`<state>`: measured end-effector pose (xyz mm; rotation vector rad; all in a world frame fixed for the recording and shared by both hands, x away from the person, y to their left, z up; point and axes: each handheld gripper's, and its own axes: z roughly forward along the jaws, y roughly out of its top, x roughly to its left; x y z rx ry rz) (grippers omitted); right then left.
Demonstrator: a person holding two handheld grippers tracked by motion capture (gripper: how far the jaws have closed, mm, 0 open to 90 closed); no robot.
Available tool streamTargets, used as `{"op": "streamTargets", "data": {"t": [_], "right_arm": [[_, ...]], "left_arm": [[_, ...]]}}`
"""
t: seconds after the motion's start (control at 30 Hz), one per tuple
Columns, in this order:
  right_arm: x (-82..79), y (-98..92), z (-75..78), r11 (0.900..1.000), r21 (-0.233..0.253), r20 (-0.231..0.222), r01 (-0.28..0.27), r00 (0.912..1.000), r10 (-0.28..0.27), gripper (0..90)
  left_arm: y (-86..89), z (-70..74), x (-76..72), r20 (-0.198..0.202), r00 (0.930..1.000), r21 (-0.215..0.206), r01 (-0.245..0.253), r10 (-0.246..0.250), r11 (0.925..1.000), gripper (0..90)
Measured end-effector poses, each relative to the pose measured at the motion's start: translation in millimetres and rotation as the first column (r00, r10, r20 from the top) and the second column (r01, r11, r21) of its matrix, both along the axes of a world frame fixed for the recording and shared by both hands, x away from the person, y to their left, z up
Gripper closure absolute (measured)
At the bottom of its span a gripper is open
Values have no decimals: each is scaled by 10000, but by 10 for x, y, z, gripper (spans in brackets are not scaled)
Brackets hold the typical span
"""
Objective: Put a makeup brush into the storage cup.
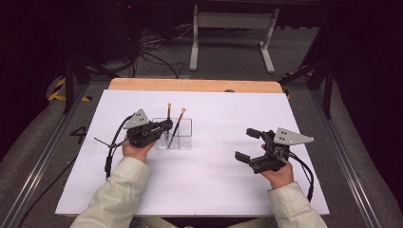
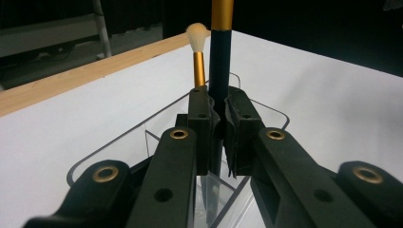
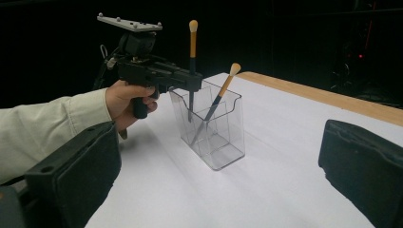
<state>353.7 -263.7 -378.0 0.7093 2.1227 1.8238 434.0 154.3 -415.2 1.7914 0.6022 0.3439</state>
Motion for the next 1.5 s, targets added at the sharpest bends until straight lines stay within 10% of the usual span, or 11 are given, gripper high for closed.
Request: {"op": "streamTargets", "data": {"t": [0.13, 0.27, 0.53, 1.5], "right_arm": [[4, 6, 1, 10000, 13, 16, -14, 10000, 14, 9], [10, 10, 4, 10000, 0, 62, 1, 10000, -1, 8], [35, 4, 9, 10000, 41, 139, 19, 9999, -20, 8], [63, -269, 76, 9963, -357, 567, 782, 9955, -761, 7]], "left_arm": [[7, -3, -4, -35, 10000, -28, 3, -3, 10000, 816], [43, 5, 27, -562, 9984, -453, -135, 110, 9989, 400], [117, 88, -72, -416, 9985, -345, -372, 357, 9987, 155], [728, 281, -723, -77, 9979, -1154, -643, 639, 9912, 15]]}}
